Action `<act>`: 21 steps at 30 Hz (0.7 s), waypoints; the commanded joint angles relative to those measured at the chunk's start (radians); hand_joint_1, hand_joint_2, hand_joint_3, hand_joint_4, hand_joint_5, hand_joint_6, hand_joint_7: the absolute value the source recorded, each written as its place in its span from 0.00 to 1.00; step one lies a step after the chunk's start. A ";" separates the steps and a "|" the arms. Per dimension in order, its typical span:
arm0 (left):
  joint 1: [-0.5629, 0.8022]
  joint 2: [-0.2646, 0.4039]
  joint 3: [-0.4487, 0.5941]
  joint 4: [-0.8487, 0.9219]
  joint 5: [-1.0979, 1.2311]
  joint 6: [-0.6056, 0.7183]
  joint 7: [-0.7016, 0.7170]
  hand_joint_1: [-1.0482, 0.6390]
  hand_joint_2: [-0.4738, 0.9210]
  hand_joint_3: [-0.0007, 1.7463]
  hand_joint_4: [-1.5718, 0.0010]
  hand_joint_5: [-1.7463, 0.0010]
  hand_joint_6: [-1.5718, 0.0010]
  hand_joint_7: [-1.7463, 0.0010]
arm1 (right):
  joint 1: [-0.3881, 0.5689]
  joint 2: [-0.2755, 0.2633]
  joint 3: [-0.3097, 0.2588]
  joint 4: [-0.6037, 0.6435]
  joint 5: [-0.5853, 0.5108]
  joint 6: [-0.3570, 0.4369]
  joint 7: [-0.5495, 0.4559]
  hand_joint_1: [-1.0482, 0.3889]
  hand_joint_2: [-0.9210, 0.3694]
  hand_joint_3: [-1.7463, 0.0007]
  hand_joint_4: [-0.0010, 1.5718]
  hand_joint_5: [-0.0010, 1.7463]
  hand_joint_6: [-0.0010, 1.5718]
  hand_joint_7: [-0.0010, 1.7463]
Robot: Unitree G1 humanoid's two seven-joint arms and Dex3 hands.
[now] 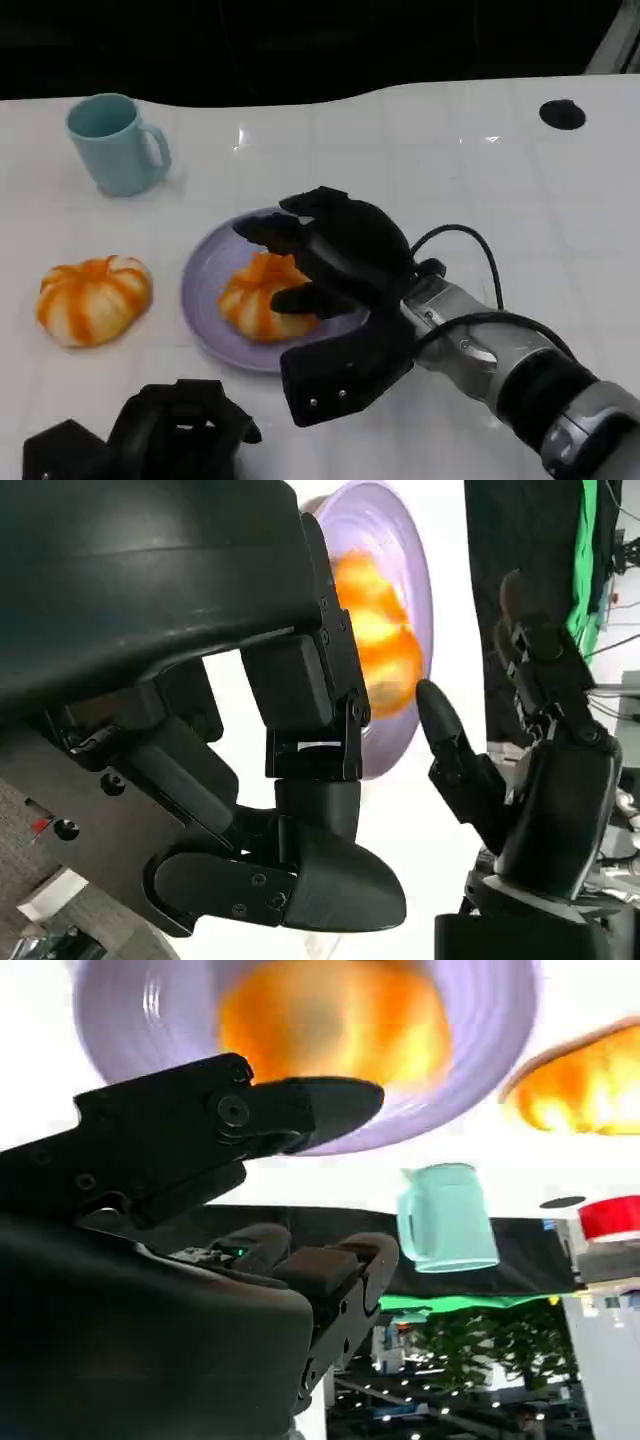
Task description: Grasp the bread from the table and place it into the plate.
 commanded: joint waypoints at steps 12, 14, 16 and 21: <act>0.004 0.010 0.000 -0.004 0.005 0.001 0.013 0.00 0.77 0.32 0.00 0.29 0.09 0.57 | 0.193 -0.142 -0.069 -0.310 0.101 -0.051 0.097 0.23 0.00 0.79 0.16 0.15 0.22 0.01; -0.002 0.013 0.002 0.005 0.004 -0.002 0.011 0.00 0.77 0.32 0.00 0.29 0.09 0.57 | 0.237 -0.161 -0.094 -0.349 0.139 -0.082 0.111 0.24 0.00 0.79 0.18 0.16 0.24 0.02; -0.007 0.014 0.004 0.012 0.003 -0.001 0.010 0.00 0.77 0.32 0.00 0.29 0.09 0.57 | 0.271 -0.177 -0.115 -0.373 0.172 -0.121 0.120 0.26 0.00 0.80 0.20 0.18 0.26 0.03; -0.015 0.012 0.006 0.023 -0.004 -0.003 0.004 0.00 0.77 0.31 0.00 0.29 0.09 0.58 | 0.341 -0.206 -0.164 -0.427 0.251 -0.200 0.162 0.29 0.00 0.81 0.21 0.21 0.28 0.03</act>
